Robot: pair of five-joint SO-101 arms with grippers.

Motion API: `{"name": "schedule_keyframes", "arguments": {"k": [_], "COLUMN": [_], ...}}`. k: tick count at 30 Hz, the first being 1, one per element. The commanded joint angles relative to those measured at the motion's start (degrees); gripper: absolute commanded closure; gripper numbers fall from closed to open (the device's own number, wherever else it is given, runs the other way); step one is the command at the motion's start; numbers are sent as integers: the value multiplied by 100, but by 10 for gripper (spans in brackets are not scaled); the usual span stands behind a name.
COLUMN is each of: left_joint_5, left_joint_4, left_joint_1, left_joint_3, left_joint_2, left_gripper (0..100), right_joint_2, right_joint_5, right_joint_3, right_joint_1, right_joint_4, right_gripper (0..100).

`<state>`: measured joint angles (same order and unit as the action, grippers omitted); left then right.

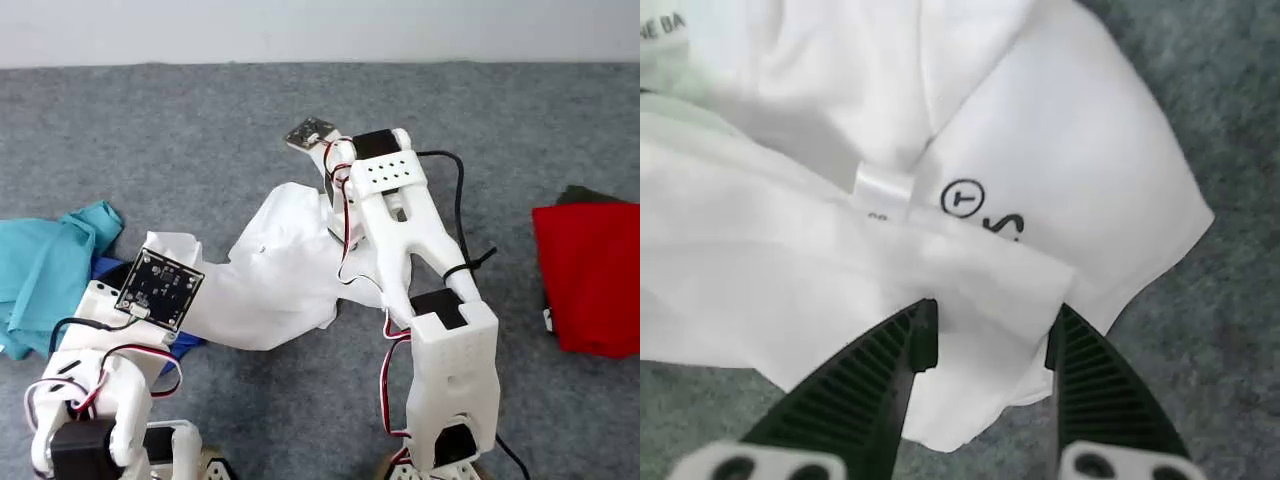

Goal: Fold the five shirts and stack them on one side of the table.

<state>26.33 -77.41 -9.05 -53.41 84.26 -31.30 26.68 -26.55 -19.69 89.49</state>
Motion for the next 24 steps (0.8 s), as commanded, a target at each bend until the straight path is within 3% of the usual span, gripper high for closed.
{"name": "schedule_keyframes", "arguments": {"k": [1,7,13,24], "left_joint_5": [53,44,44,44], "left_joint_4": [105,105,105,105], "left_joint_1": [-35,-18,-35,-9], "left_joint_3": [22,13,13,13], "left_joint_2": [35,35,35,35], "left_gripper": [986,986,986,986], "right_joint_2": [48,-242,-356,171], "right_joint_5": [9,9,53,448], "right_joint_3": [-18,-18,-26,-1688], "right_joint_1": [127,110,75,119], "right_joint_4": [-163,-215,-75,1323], "right_gripper": [815,827,991,987]}}
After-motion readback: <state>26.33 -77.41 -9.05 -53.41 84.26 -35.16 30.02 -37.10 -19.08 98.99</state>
